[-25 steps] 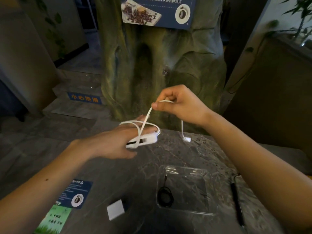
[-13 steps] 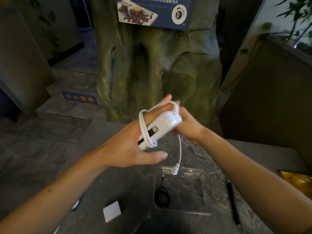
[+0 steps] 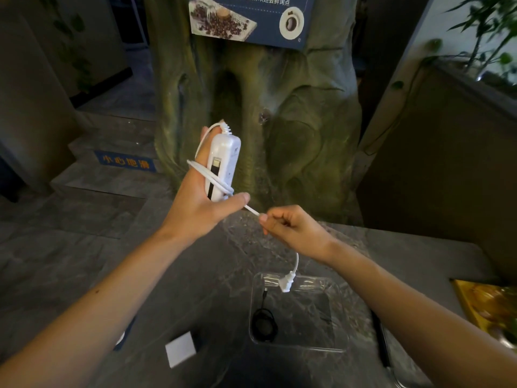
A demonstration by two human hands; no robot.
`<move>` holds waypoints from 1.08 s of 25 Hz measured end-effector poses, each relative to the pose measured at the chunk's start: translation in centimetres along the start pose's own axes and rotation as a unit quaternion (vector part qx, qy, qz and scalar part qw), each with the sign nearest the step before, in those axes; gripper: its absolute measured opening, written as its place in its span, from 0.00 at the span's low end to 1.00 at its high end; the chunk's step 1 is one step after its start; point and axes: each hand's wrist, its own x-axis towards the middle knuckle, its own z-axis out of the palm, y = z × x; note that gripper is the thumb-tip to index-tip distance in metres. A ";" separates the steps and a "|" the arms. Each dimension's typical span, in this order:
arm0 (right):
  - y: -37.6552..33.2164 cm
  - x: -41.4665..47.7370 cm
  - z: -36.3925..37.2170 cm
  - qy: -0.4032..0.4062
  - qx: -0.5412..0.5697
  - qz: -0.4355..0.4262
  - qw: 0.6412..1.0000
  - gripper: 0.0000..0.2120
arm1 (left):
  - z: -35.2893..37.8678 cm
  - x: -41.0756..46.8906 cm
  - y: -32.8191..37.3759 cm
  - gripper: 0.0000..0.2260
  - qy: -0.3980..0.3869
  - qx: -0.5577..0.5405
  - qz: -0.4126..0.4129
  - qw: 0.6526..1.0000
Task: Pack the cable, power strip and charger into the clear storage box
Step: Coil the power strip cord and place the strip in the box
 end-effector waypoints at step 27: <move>-8.5 -0.1 -5.3 0.009 -0.170 -0.161 0.972 0.08 | 0.6 -1.8 -0.3 0.34 -0.439 0.316 -0.007 0.841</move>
